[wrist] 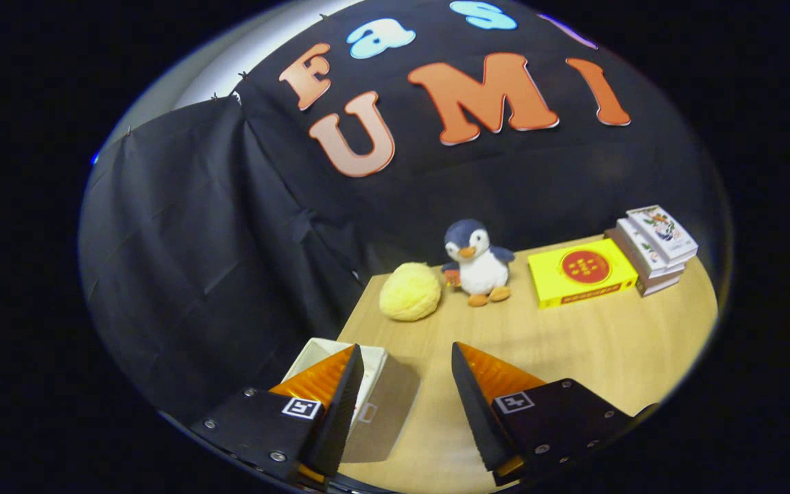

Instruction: Open the storage box then place both shoes into the box .Put the left shoe in first, then the right shoe, with the right side of both shoes facing outward in a uniform manner.

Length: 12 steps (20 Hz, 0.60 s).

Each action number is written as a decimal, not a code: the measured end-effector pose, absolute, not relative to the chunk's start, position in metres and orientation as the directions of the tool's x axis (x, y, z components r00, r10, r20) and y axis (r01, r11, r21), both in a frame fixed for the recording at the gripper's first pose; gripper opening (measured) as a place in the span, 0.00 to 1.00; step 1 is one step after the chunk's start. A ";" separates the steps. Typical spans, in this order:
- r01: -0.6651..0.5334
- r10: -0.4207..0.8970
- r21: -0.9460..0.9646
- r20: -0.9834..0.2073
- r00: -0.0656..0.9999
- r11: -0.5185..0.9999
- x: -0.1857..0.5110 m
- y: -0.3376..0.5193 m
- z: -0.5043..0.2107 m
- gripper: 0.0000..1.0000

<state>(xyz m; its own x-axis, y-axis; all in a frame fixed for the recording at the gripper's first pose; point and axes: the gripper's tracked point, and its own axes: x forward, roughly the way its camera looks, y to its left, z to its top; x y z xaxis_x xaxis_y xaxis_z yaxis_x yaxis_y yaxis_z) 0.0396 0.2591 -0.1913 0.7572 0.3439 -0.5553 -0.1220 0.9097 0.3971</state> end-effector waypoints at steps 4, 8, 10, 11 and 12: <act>-0.070 0.212 0.304 -0.466 0.859 0.950 0.051 0.172 -0.163 0.91; -0.022 0.109 0.225 -0.378 0.919 0.974 0.054 0.098 -0.137 0.96; 0.000 0.059 0.179 -0.327 0.943 0.984 0.054 0.064 -0.122 0.97; 0.012 0.037 0.157 -0.301 0.953 0.988 0.054 0.049 -0.115 0.97; 0.027 0.013 0.137 -0.280 0.960 0.990 0.054 0.035 -0.109 0.97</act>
<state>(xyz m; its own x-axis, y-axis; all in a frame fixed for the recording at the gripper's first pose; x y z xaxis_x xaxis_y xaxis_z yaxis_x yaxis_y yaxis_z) 0.0542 0.0351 -0.1093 0.9600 0.0130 -0.2797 0.0265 0.9902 0.1371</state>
